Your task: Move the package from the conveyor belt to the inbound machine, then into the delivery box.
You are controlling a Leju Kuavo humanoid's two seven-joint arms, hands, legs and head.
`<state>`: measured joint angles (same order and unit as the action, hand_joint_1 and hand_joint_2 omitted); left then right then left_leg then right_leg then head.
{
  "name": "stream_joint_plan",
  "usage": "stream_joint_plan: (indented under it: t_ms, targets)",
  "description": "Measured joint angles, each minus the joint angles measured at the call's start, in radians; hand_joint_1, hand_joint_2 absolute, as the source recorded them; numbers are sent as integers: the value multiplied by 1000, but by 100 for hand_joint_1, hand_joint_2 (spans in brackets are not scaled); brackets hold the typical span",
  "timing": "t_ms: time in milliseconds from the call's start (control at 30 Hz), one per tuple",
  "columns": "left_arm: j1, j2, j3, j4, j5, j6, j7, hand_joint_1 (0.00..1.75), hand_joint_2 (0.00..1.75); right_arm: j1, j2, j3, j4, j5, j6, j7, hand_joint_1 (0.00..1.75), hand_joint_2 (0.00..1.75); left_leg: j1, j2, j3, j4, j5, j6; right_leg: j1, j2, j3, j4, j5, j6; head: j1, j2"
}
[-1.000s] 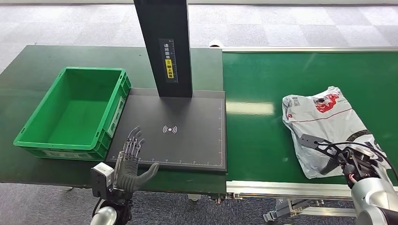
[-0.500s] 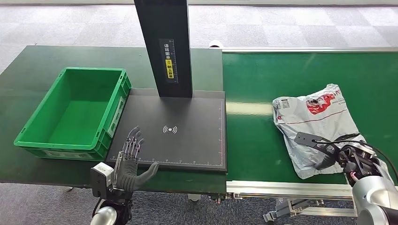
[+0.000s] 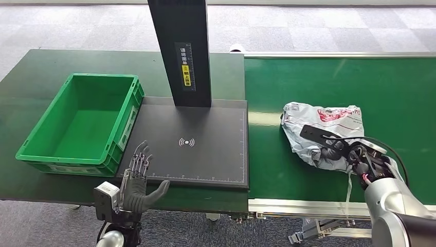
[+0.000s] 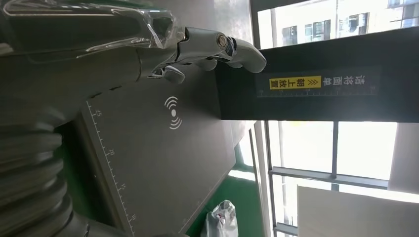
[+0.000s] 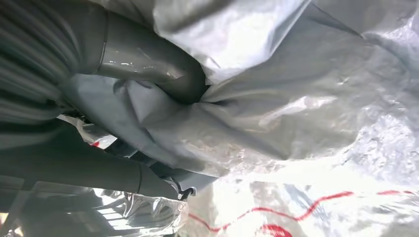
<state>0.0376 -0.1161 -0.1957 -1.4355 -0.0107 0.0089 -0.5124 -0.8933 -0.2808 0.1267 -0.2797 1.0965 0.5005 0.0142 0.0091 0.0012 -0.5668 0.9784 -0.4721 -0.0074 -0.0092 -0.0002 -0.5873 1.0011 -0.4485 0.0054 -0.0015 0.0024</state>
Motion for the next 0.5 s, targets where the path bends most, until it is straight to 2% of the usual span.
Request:
stream_joint_plan:
  t_ms: [100, 200, 333, 500]
  targets:
    - [19, 0, 9, -19, 0, 2, -1, 0, 175, -3, 12, 6, -13, -25, -74, -30, 175, 175, 0, 0, -1, 0, 0, 0, 0, 0, 0, 0, 0, 0, 0, 0]
    - [46, 1, 20, -47, -16, 19, -16, 0, 175, -4, 22, 8, -38, -94, -209, -85, 175, 175, 0, 0, -1, 0, 0, 0, 0, 0, -1, 0, 0, 0, 0, 0]
    - [76, 1, 35, -89, -49, 80, -53, 0, 175, -3, 37, -1, -105, -249, -395, -239, 175, 175, 0, 0, -1, 0, 0, 0, 0, 0, -2, 0, 0, 0, 0, 0]
    - [88, -1, 42, -129, -39, 190, -123, 0, 175, 53, 44, 7, -274, -356, -661, -462, 175, 175, 0, 0, -1, 0, 0, 0, 0, 0, -2, 0, 0, 0, 0, 0]
